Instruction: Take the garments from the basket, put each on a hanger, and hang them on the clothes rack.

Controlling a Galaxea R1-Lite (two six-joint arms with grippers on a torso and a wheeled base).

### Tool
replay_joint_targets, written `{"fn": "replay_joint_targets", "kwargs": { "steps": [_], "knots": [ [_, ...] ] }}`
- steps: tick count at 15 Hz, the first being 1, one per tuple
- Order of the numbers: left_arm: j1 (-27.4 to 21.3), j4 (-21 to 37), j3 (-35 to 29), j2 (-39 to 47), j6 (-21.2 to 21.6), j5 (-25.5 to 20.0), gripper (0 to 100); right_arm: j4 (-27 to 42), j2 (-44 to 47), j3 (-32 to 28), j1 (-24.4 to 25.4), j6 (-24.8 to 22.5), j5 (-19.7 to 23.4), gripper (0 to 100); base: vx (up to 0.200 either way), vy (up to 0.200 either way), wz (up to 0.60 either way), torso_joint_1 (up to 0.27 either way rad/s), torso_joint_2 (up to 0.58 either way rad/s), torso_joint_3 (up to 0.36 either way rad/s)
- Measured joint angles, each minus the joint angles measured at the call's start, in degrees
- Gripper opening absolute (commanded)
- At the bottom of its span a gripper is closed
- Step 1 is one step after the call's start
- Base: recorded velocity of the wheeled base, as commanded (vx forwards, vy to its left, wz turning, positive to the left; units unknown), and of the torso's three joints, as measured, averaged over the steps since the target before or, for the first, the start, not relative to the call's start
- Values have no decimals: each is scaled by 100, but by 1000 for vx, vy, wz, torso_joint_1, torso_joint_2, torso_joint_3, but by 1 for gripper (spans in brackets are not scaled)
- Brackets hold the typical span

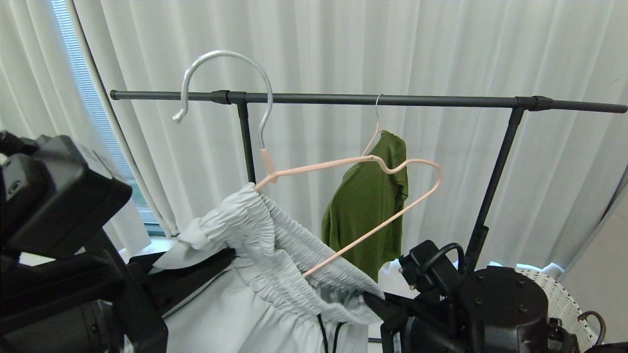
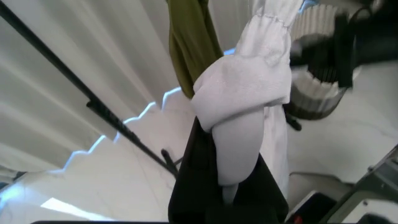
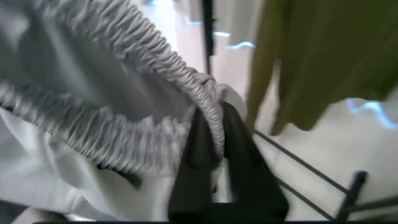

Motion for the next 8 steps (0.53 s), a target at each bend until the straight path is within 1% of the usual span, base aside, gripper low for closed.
{"fn": "replay_joint_targets", "kwargs": {
  "steps": [3, 5, 7, 8],
  "knots": [
    [5, 9, 483, -279, 63, 0, 0, -2, -116, 160, -612, -338, 4, 0, 0, 0, 0, 0, 0, 0],
    [5, 5, 918, -496, 208, -11, 0, 2, -232, 201, -1003, -488, 11, 0, 0, 0, 0, 0, 0, 0],
    [5, 0, 1375, -697, 339, -66, 0, 9, -347, 221, -1174, -503, 11, 0, 0, 0, 0, 0, 0, 0],
    [0, 5, 1530, -762, 386, -176, 0, 13, -380, 226, -1215, -510, 11, 0, 0, 0, 0, 0, 0, 0]
  ]
}}
